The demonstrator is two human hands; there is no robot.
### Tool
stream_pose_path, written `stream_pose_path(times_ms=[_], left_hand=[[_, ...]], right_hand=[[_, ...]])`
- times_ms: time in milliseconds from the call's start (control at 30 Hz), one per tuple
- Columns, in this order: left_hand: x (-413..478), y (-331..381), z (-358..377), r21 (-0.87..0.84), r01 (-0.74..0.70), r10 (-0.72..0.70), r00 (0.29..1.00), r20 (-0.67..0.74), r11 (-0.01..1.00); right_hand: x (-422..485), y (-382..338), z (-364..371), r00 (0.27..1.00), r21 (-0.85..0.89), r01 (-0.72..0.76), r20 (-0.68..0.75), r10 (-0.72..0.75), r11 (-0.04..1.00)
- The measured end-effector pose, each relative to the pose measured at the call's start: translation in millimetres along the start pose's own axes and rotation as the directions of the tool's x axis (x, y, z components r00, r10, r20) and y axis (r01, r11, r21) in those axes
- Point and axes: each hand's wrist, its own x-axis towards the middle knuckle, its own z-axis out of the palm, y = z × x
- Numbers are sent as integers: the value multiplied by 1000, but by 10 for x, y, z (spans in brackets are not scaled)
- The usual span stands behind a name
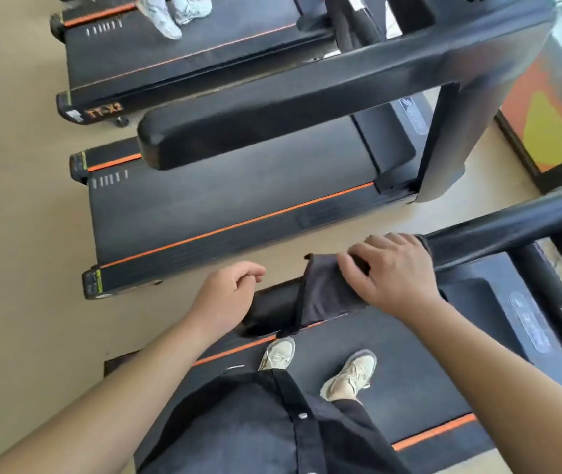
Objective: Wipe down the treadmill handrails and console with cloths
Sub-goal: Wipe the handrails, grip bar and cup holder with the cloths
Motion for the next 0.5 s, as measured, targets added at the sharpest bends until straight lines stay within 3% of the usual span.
stream_pose_path(times_ms=[100,167,367,500], left_hand=[[-6,-49,-49,-55,-1,0,1000,-25,998],[-9,-107,-100,-84,7,-11,999,-47,996],[-64,-265,-186,-94,38,-44,997,-58,995],[-77,-251,-226,-97,91,-97,993,-62,991]], right_hand=[[82,-72,34,982,-53,-187,-16,187,981],[27,-356,57,981,-37,-189,-61,187,981],[-257,-1362,125,995,34,97,-24,-97,995],[-159,-1016,126,967,70,254,-12,-254,965]])
